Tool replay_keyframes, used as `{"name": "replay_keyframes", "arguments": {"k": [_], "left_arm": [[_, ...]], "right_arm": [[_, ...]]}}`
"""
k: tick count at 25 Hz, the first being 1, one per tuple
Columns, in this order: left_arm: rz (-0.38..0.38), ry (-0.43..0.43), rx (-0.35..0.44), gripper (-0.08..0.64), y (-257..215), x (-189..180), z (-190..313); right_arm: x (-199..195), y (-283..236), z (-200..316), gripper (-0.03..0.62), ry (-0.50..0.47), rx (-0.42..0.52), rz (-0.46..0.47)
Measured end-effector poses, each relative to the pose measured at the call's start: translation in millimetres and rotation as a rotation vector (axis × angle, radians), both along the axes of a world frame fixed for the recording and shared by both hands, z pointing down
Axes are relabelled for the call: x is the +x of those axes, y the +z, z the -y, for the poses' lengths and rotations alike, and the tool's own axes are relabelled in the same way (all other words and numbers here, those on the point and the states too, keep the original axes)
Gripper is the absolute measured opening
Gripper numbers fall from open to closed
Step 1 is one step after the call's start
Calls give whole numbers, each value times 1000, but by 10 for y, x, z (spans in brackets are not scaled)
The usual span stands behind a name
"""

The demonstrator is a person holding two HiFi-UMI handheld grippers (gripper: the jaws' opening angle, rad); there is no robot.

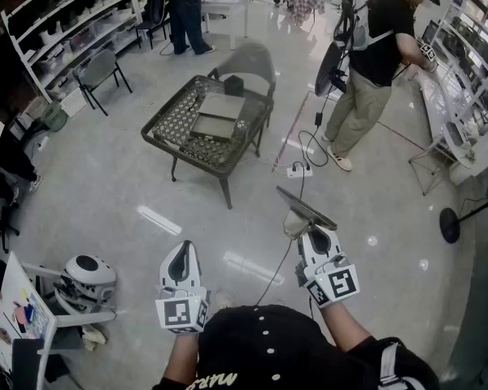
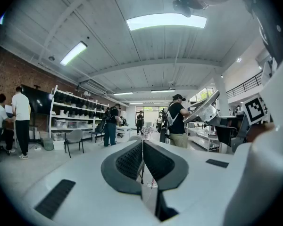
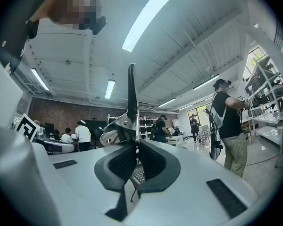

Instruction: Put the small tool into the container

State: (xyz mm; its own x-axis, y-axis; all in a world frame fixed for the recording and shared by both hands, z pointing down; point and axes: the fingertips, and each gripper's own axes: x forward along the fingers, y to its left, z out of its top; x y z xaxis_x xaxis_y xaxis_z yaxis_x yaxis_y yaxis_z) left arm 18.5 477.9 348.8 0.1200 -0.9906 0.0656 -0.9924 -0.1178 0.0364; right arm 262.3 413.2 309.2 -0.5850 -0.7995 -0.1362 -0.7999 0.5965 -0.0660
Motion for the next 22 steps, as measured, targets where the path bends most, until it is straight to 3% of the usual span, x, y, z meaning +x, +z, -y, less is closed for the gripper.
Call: {"name": "replay_keyframes", "arguments": {"k": [9, 22], "left_arm": [[-12, 15, -5, 32, 8, -146, 95], [-8, 92, 5, 32, 38, -669, 158]], "right_arm": [[-242, -4, 60, 15, -21, -1, -6], [-750, 123, 53, 15, 52, -9, 1]]}}
